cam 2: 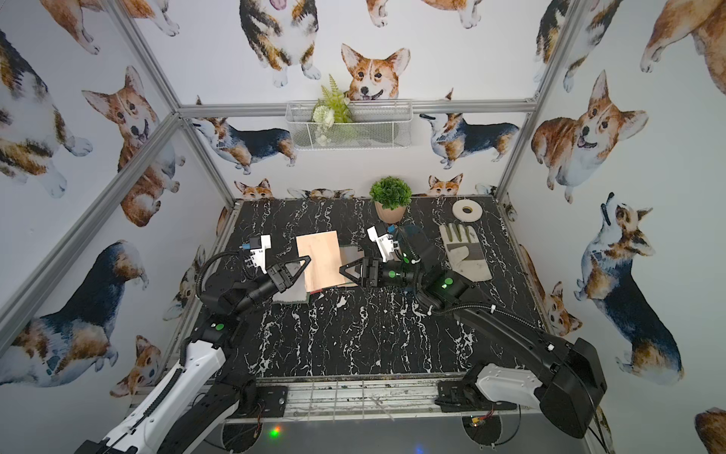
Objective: Take out the stationery paper from the storage box
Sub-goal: Pick up the stationery paper from the storage box, then place the stationery paper at the center of the board.
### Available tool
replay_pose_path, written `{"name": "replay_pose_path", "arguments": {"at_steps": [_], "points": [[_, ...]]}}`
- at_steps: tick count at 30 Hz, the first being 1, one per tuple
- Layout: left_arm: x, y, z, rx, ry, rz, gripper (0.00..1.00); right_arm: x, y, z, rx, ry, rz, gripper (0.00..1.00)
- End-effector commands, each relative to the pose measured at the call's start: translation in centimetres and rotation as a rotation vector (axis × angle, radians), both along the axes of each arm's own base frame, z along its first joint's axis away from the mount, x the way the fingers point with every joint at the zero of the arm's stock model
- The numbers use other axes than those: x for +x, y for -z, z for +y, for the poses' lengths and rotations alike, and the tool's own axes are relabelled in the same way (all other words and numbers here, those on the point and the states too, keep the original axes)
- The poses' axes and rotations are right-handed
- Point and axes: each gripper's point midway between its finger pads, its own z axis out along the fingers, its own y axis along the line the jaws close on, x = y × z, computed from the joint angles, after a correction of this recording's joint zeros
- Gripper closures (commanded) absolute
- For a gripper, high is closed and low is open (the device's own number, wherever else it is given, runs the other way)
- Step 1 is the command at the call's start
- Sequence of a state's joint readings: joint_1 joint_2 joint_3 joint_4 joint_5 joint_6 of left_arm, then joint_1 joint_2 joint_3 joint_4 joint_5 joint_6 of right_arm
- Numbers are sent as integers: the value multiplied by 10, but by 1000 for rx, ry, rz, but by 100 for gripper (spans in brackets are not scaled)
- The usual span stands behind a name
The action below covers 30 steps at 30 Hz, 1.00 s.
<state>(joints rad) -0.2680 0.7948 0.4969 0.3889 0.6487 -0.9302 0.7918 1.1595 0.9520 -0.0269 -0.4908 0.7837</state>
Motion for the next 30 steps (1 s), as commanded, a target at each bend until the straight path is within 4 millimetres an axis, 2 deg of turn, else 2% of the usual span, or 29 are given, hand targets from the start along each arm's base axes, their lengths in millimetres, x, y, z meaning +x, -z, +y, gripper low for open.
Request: {"name": "replay_pose_path", "arguments": {"at_steps": [1, 8, 9, 12, 18, 22, 24, 30], "points": [[12, 21, 5, 97, -24, 42, 100, 5, 13, -12, -80, 58, -13, 16], [70, 55, 35, 133, -84, 184, 100, 11, 39, -32, -224, 143, 1, 14], [78, 61, 39, 145, -100, 203, 100, 9, 33, -40, -226, 165, -14, 14], [94, 88, 53, 210, -154, 306, 100, 12, 47, -53, -306, 208, -7, 14], [112, 128, 65, 242, -218, 395, 100, 19, 70, -74, -441, 294, 9, 13], [116, 162, 70, 295, -230, 462, 100, 20, 80, -81, -498, 307, 18, 12], [117, 178, 73, 318, -239, 492, 100, 24, 93, -85, -562, 321, 37, 12], [115, 211, 85, 388, -291, 555, 100, 27, 103, -100, -677, 355, 34, 10]]}}
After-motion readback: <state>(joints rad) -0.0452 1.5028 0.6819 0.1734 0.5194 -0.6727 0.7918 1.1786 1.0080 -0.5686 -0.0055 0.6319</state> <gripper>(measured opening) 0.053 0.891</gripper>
